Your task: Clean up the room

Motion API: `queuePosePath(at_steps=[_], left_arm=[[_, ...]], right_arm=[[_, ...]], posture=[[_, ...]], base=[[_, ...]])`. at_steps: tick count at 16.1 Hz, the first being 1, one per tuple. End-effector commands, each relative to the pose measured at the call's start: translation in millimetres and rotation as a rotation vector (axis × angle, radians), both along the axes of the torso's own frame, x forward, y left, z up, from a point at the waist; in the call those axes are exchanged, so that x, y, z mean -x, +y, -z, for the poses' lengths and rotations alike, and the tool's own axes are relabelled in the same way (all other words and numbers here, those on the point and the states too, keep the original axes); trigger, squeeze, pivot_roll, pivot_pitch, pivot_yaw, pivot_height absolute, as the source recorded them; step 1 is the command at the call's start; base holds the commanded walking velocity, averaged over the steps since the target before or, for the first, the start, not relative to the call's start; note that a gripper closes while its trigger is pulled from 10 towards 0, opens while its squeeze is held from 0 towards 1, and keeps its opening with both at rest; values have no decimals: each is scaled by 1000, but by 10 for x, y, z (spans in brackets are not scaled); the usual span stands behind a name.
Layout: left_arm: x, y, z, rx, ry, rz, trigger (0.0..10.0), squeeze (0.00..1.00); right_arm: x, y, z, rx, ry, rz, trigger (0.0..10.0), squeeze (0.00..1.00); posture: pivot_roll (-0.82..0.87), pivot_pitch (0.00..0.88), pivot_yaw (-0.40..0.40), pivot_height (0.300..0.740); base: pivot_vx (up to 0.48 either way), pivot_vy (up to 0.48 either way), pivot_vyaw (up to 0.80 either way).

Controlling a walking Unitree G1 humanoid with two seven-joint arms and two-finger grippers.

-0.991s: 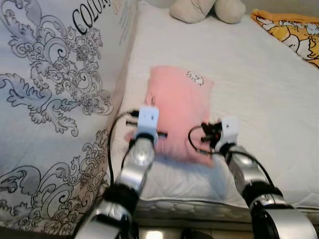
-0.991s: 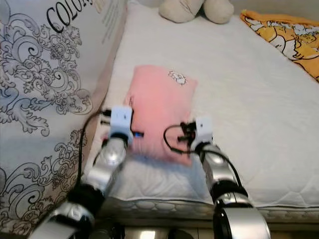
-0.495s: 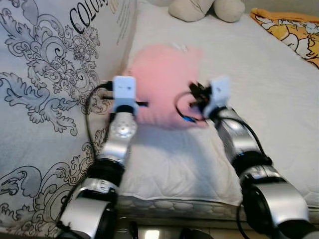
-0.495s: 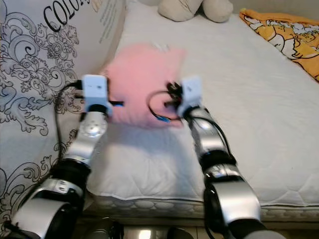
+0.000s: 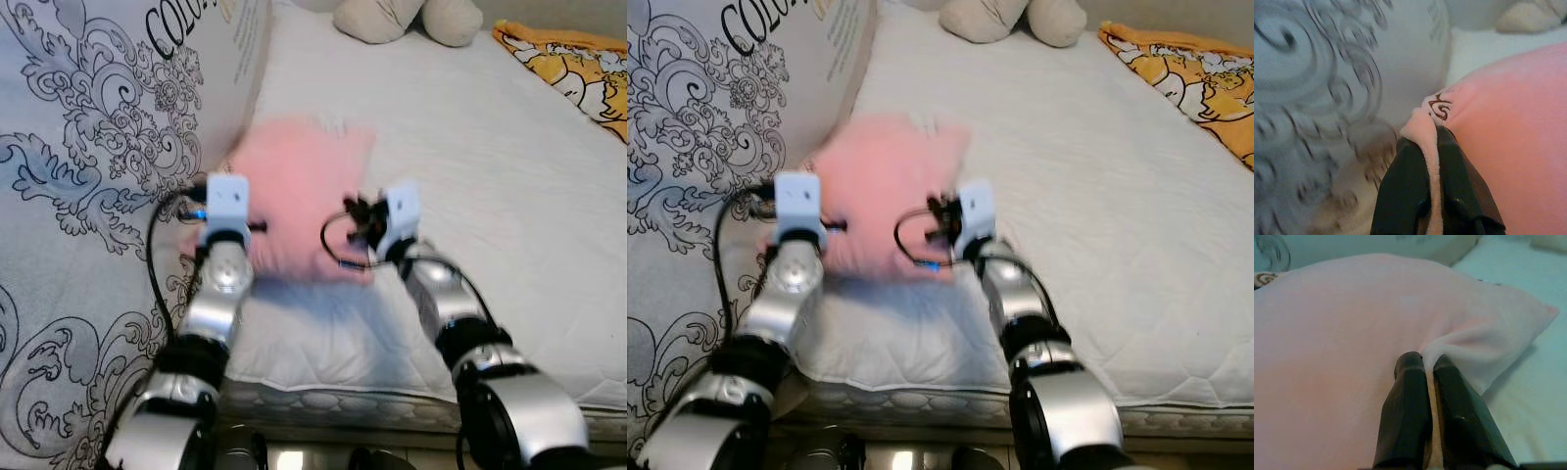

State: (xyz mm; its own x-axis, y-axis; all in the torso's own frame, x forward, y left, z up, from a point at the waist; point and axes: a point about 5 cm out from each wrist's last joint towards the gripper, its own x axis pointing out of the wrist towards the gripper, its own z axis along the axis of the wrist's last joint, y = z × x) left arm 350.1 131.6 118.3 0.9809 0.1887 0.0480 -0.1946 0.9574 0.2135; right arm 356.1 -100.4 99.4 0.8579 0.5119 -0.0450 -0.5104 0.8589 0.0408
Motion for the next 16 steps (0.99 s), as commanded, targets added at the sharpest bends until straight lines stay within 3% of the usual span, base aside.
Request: queuePosePath(at_steps=[1, 8, 9, 12, 16], left_arm=[[22, -114, -29, -16, -9, 20, 10000, 0], [155, -401, 156, 68, 84, 118, 10000, 0], [170, -438, 167, 96, 90, 148, 10000, 1000], [177, -461, 179, 127, 103, 176, 10000, 1000], [158, -492, 106, 186, 86, 187, 10000, 1000]], right_arm=[[28, -27, 53, 3, 14, -8, 10000, 0], [97, -155, 194, 5, 83, -17, 10000, 0], [124, -247, 249, -15, 110, 23, 10000, 0], [167, -355, 317, -27, 129, 81, 10000, 0], [105, -477, 144, -103, 60, 209, 10000, 0]], posture=[[68, 78, -76, 740], [62, 69, -79, 740], [62, 67, -80, 740], [55, 60, -73, 740], [47, 44, -62, 740]], base=[[0, 0, 0], [0, 0, 0], [0, 0, 0], [0, 0, 0], [0, 0, 0]])
